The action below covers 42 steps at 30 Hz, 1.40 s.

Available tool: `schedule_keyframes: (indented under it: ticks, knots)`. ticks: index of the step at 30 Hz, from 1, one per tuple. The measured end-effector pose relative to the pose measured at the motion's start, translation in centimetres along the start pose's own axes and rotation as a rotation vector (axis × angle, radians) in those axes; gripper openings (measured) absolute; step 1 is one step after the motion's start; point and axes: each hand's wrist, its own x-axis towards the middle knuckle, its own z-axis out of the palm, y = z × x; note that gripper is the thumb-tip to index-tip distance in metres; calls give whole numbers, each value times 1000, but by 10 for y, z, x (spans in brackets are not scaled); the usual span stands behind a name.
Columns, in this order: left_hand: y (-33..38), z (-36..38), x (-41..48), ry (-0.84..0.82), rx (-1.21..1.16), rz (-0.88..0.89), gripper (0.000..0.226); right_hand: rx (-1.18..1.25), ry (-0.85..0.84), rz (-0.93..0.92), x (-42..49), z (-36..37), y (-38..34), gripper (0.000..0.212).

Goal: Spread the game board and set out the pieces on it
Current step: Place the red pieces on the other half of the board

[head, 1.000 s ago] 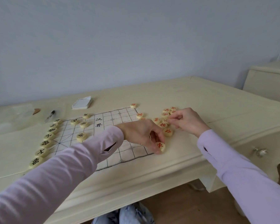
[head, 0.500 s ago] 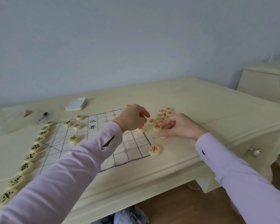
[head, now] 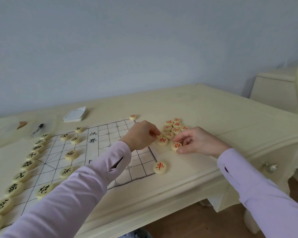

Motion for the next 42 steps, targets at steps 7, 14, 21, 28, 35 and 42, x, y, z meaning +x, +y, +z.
schedule_keyframes:
  ticks: [7, 14, 21, 28, 35, 42]
  knots:
    - [5, 8, 5, -79, 80, 33, 28, 37, 7, -4, 0, 0, 3, 28]
    - [2, 4, 6, -33, -28, 53, 24, 58, 184, 13, -1, -4, 11, 24]
    - [5, -12, 30, 80, -49, -25, 29, 358, 425, 75, 5, -18, 23, 28]
    - [5, -19, 59, 121, -5, -66, 29, 538, 487, 83, 11, -24, 34, 24]
    - [-1, -15, 76, 12, 22, -87, 31, 683, 552, 133, 17, -28, 35, 9]
    - [8, -12, 82, -239, 104, -45, 39, 750, 533, 151, 21, -31, 35, 13]
